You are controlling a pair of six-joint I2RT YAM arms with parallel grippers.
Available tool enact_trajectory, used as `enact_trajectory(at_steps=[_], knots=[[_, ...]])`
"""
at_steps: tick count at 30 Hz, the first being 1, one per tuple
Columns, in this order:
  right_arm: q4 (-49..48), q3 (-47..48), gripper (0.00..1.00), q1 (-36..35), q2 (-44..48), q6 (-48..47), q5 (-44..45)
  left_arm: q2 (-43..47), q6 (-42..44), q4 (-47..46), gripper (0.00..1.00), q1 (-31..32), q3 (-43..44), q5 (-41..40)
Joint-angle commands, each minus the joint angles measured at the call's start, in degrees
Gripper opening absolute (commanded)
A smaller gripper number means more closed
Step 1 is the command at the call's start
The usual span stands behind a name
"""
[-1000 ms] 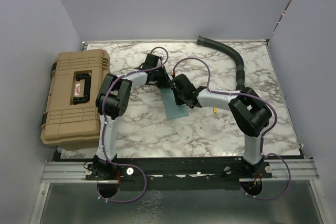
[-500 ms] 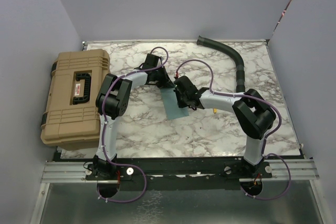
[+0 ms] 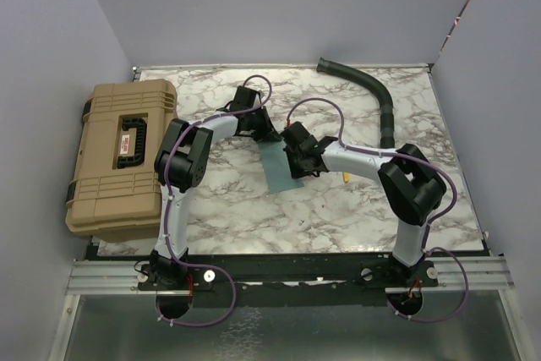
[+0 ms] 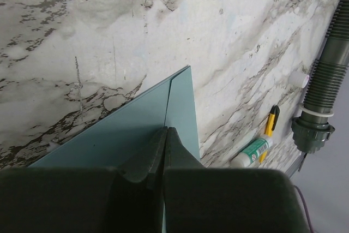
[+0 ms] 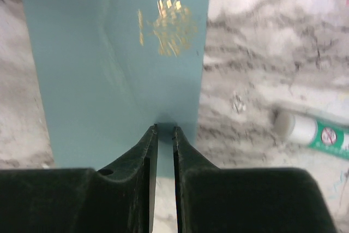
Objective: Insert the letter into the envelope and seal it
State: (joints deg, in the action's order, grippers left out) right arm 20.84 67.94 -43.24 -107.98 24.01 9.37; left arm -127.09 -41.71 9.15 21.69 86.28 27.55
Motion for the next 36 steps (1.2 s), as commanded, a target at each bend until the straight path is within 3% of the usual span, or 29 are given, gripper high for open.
enact_trajectory(at_steps=[1, 5, 11, 21, 30, 36], knots=[[24.74, -1.02, 0.17, -0.21, 0.33, -0.99, -0.14, -5.05, 5.63, 10.12, 0.00, 0.71, -2.15, -10.07], [25.27, 5.73, 0.19, 1.74, 5.66, -1.13, -1.24, -3.83, 8.17, 11.53, 0.00, 1.30, -0.07, -10.78], [17.82, 6.94, 0.35, 7.73, 14.61, 4.42, 0.37, 0.92, 11.64, 12.20, 0.03, 2.55, 3.38, -8.09], [16.54, 4.13, 0.39, 19.03, 15.64, 15.57, 2.93, 13.16, 14.87, 12.32, 0.35, 3.62, 3.80, -7.61], [17.24, 4.75, 0.40, 21.80, 11.35, 29.54, -1.37, 23.31, 16.79, 10.26, 0.57, 5.27, -2.27, -21.55], [15.97, 0.83, 0.41, 21.87, 9.85, 38.92, -5.70, 31.75, 16.51, 3.52, 0.69, 7.38, -9.51, -27.11]])
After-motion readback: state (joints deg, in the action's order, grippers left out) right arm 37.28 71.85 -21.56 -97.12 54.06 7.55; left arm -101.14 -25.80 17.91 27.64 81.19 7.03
